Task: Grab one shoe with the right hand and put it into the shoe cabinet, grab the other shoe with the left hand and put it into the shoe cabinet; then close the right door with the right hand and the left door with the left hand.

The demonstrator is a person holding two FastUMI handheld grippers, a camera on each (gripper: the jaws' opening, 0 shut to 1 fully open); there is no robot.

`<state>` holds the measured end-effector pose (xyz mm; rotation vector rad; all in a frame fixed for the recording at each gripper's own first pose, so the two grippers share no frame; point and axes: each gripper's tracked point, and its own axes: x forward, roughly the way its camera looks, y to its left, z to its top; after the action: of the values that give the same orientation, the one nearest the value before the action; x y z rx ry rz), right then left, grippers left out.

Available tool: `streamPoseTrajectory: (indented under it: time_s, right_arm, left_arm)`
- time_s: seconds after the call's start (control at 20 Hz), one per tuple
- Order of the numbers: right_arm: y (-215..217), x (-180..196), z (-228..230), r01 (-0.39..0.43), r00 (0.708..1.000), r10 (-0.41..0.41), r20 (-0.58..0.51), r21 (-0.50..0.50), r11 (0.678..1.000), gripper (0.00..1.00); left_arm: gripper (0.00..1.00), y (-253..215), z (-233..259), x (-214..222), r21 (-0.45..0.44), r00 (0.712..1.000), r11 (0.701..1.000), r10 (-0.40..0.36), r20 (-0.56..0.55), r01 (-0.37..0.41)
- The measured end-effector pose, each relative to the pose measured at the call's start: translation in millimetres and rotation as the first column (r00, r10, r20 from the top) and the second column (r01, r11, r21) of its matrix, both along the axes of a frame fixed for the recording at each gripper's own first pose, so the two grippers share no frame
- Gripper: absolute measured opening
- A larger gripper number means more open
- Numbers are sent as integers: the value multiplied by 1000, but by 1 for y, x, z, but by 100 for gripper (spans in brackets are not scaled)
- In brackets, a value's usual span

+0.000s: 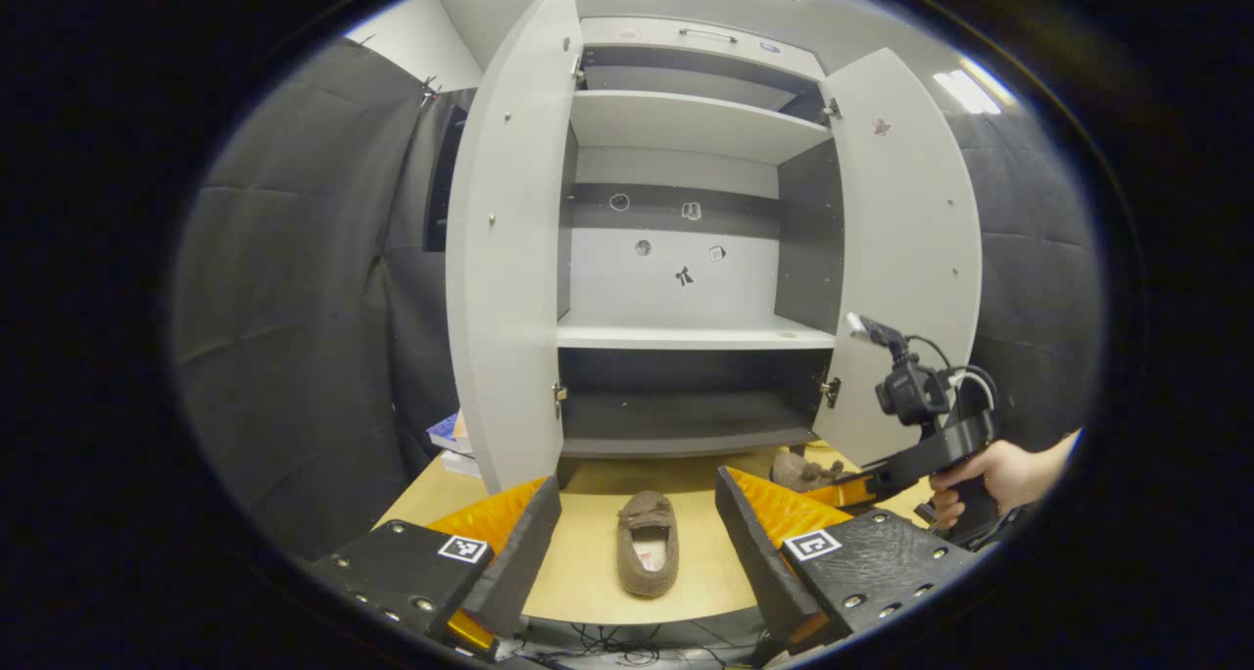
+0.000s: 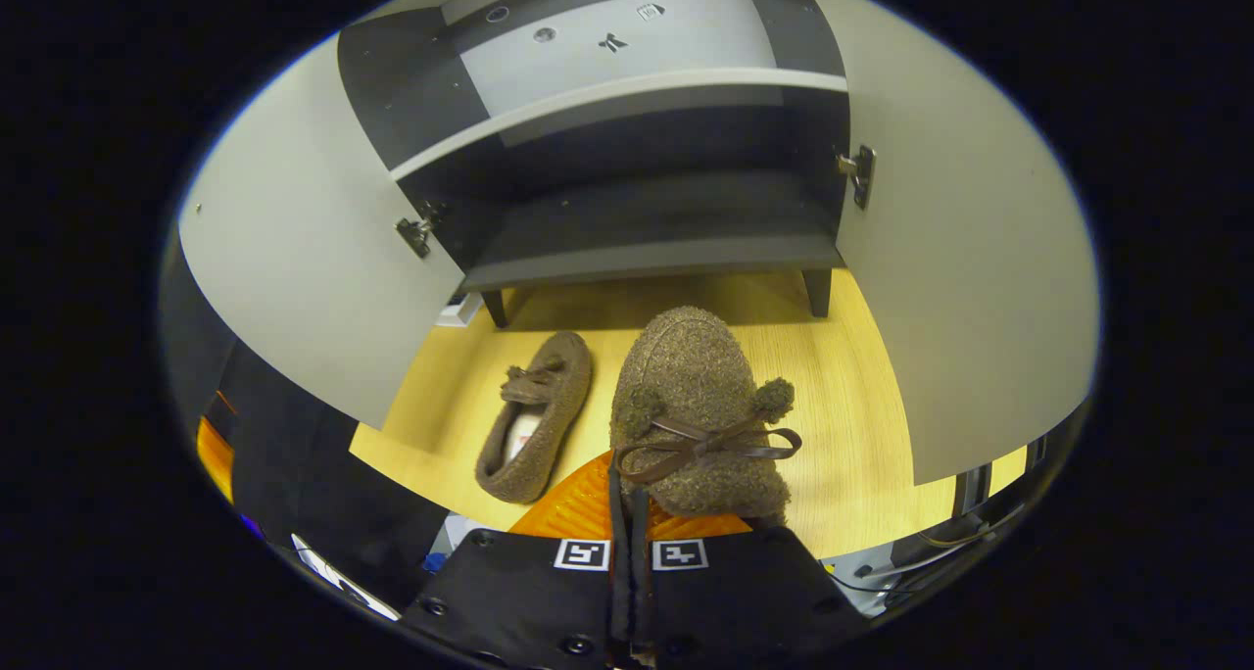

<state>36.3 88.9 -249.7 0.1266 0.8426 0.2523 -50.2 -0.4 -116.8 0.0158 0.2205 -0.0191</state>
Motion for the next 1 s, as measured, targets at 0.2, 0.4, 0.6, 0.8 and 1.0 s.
streamPoseTrajectory:
  time_s: [0.2, 0.4, 0.6, 0.8, 1.0]
  right_arm:
    - [18, 9, 56, -17, 997, 14, 71, 45, 999, 2]
    - [27, 30, 112, -35, 989, 23, 147, 80, 996, 2]
    - [26, 62, 161, -40, 970, 22, 240, 70, 997, 2]
    - [16, 103, 203, -12, 948, -12, 318, 74, 997, 2]
    - [6, 149, 240, 16, 921, -42, 387, 71, 997, 2]
  left_arm:
    - [85, -8, 3, 3, 7, 999, 999, -36, 0, 36]
    - [86, -11, 10, 6, 15, 999, 999, -49, 18, 48]
    - [89, -8, 15, 7, 6, 998, 998, -55, 17, 55]
    - [93, -6, 20, 11, 1, 998, 998, -64, 19, 64]
    - [100, -3, 27, 23, 15, 998, 999, -53, 19, 52]
